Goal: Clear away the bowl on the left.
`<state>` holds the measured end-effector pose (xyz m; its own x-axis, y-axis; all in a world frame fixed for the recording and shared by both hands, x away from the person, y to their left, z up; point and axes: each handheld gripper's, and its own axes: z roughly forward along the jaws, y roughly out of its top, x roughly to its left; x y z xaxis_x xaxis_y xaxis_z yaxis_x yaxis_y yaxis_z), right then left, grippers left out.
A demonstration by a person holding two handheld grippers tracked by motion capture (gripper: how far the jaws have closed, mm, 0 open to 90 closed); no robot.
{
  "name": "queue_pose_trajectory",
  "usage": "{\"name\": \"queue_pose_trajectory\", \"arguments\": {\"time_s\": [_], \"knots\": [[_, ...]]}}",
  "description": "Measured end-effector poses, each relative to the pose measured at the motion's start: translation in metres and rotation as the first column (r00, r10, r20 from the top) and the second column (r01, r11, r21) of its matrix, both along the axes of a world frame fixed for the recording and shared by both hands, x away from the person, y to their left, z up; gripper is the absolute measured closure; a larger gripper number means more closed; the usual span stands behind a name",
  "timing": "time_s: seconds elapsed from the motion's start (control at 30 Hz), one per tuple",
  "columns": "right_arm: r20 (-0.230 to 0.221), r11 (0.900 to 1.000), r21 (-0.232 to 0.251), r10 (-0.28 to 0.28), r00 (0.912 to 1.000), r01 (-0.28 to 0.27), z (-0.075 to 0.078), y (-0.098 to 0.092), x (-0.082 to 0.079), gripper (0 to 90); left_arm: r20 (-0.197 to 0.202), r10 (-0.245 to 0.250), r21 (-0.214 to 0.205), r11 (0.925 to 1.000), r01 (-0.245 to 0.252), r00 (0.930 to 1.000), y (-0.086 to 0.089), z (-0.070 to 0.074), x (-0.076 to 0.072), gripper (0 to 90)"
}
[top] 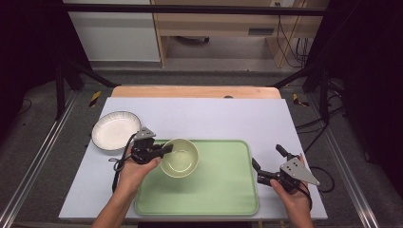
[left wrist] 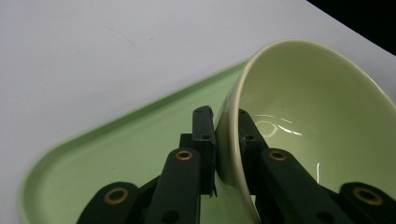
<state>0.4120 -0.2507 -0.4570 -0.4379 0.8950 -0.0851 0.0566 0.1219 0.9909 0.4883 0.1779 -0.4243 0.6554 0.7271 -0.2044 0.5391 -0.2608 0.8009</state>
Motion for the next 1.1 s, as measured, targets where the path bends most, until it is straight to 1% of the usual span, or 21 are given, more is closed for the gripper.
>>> {"name": "queue_pose_trajectory", "arguments": {"time_s": [0.1,0.13,0.2,0.27,0.37,0.43,0.63,0.8,1.1], "knots": [[0.007,1.0,-0.001,0.0,1.0,0.0,0.0,0.0,0.0,3.6,-0.012,-0.042,0.016,0.999,0.042,0.999,-0.011,-0.003,-0.003,82.0],[0.007,1.0,0.0,0.0,1.0,0.0,0.0,0.0,0.0,3.6,-0.015,-0.049,0.018,0.9986,0.049,0.9987,-0.013,-0.003,-0.003,81.9],[0.005,1.0,0.001,-0.001,1.0,0.001,0.0,-0.001,0.0,3.6,-0.018,-0.053,0.015,0.9985,0.053,0.9984,-0.015,-0.004,-0.004,81.9],[0.004,1.0,0.0,-0.002,1.0,0.002,0.0,-0.001,0.0,3.6,-0.024,-0.068,0.021,0.9975,0.068,0.9974,-0.019,-0.005,-0.005,81.8],[0.004,1.0,0.0,-0.001,1.0,0.001,0.0,-0.001,0.0,3.6,-0.026,-0.075,0.027,0.9968,0.076,0.9968,-0.021,-0.006,-0.006,81.8],[-0.001,0.9999,-0.011,-0.002,1.0,0.002,-0.001,-0.001,0.001,3.6,-0.033,-0.093,0.039,0.9947,0.094,0.9951,-0.026,-0.009,-0.007,81.8],[-0.004,0.9999,-0.012,-0.003,1.0,0.003,-0.001,0.0,0.001,3.6,-0.043,-0.12,0.047,0.9914,0.122,0.9918,-0.034,-0.013,-0.009,81.7],[-0.005,0.9999,-0.013,-0.005,1.0,0.005,-0.001,0.0,0.001,3.6,-0.051,-0.129,0.053,0.9899,0.132,0.9903,-0.039,-0.016,-0.011,81.7],[-0.012,0.9999,-0.013,-0.004,0.9999,0.003,-0.002,0.0,0.001,3.6,-0.057,-0.127,0.061,0.9896,0.13,0.9903,-0.038,-0.018,-0.009,81.6]]}}
